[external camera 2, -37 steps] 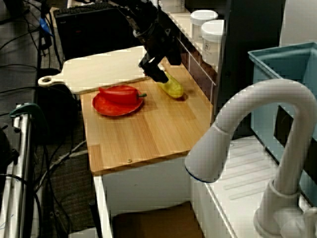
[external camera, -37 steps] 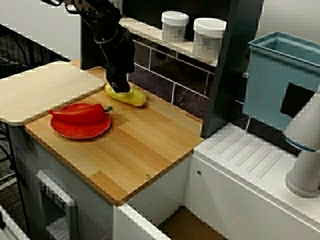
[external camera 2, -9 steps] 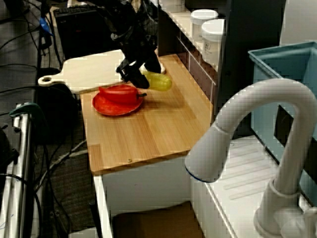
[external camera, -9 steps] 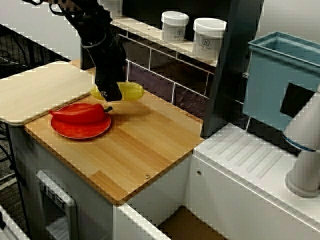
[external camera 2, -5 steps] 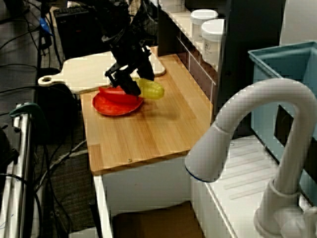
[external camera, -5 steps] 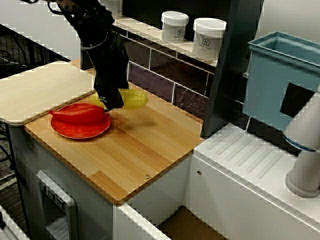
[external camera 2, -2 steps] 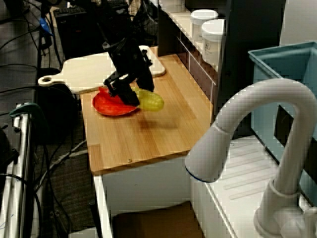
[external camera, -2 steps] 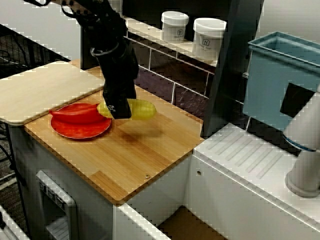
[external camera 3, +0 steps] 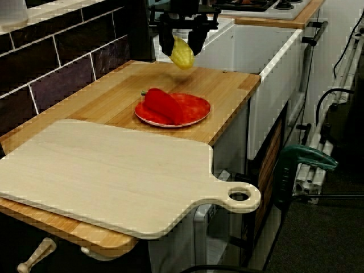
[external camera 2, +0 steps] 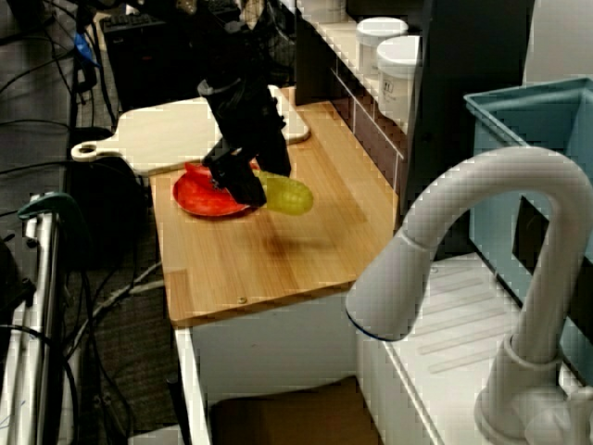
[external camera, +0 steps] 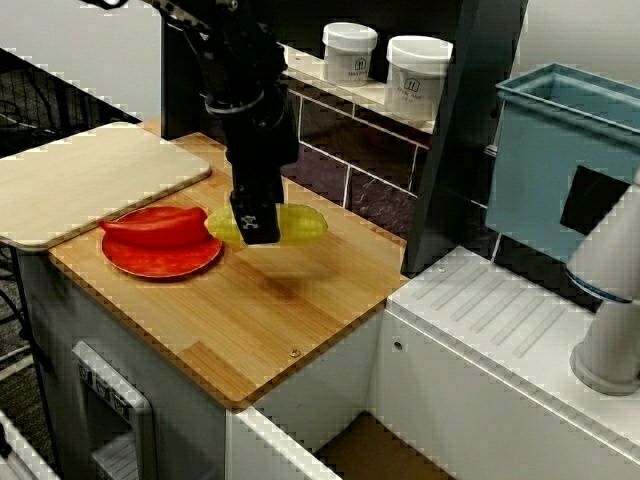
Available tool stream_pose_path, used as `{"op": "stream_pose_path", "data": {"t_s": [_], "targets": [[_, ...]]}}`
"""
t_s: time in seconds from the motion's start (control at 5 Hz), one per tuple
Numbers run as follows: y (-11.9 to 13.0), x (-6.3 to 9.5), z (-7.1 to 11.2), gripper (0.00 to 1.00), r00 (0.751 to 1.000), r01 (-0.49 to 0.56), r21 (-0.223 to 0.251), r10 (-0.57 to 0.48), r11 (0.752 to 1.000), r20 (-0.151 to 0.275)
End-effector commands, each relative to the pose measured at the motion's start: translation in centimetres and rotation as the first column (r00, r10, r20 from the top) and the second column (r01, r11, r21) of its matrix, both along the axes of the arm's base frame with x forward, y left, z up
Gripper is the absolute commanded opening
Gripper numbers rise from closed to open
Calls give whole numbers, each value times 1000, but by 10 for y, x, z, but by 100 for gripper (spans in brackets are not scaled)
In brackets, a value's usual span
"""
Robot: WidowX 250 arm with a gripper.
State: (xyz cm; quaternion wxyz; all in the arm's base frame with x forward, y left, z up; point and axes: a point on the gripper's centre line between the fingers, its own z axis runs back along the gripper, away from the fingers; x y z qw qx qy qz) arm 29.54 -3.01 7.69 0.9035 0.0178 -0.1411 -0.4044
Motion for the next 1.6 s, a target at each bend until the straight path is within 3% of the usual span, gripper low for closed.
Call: {"op": "stream_pose_path", "data": {"t_s": [0.0, 0.2, 0.6, 1.0, 1.2, 1.4], "targets": [[-20, -10, 12, 0, 986, -169, 8, 169, 986, -18], [-30, -11, 15, 0, 969, -243, 3, 243, 970, -40], [-42, -11, 15, 0, 930, -365, 43, 367, 930, -33], [-34, -9, 4, 0, 885, -462, 82, 466, 883, -31], [-24, -8, -4, 0, 851, -516, 91, 522, 852, -56], [-19, -9, -13, 0, 831, -540, 99, 548, 836, -91]]}}
